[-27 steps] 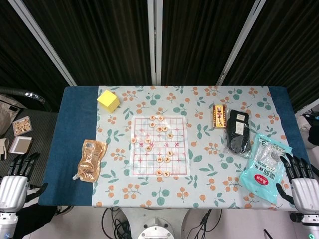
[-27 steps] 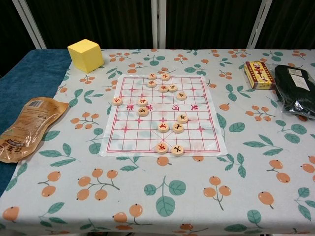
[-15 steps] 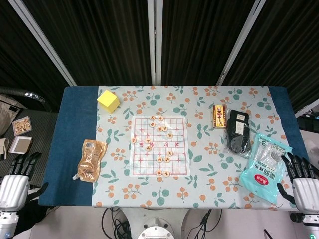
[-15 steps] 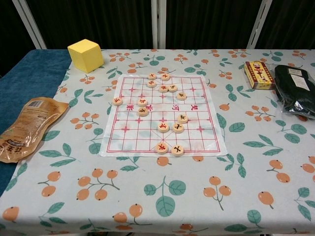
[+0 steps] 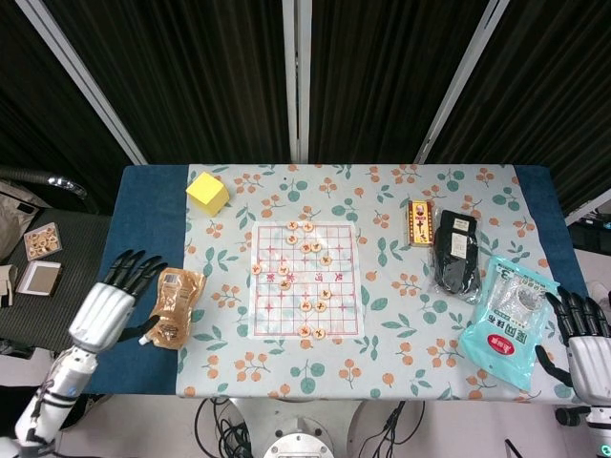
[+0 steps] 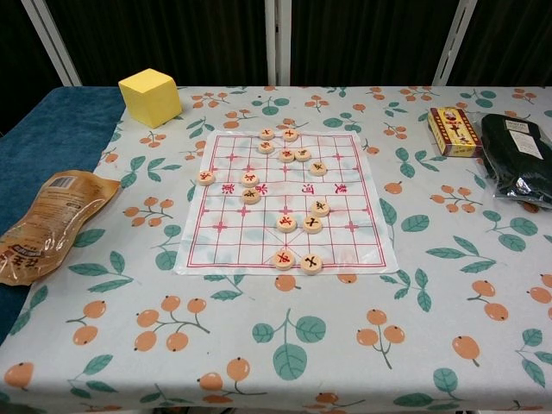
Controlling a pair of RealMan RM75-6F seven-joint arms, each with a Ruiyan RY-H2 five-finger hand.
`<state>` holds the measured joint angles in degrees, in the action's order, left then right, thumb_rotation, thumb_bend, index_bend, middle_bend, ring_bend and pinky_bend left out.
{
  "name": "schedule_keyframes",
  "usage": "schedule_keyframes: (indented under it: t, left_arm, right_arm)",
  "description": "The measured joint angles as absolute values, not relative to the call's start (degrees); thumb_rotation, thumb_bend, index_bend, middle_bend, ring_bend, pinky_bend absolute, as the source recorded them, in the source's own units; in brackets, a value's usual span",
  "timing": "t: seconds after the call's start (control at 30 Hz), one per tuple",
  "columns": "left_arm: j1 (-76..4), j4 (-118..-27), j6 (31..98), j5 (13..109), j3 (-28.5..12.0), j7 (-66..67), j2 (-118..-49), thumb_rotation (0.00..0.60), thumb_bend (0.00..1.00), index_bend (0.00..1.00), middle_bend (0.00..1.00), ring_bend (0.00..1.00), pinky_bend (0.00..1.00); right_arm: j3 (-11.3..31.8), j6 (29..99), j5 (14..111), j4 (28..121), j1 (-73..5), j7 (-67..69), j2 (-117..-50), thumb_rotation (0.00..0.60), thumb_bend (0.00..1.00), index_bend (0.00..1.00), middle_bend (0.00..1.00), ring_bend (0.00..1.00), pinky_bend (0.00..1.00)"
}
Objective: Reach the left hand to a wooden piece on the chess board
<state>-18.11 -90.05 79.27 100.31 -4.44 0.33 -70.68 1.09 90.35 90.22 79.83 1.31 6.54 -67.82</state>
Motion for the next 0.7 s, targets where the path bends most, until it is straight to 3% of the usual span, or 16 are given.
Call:
schedule_keyframes:
  t: [0.37,0.7]
  left_arm:
    - [-33.1,-82.6,65.1,99.4,-8.4,-0.9,-83.1,0.600,0.21,0.19,0.08,0.00,0.05]
    - [-40.4,-74.5,54.2,89.6,-11.0,1.5,-93.1,0.600,0.21,0.24,0.07,0.00,0.04]
  right_arm:
    - [1.1,90.6,90.1,80.4,1.5,7.0,-67.6,0.600,0.23,0.00,0.00,0.00,0.00]
    - [-0.3,92.0,92.1,81.5,2.3,8.7,-67.7,0.600,0.23,0.00,0.00,0.00,0.00]
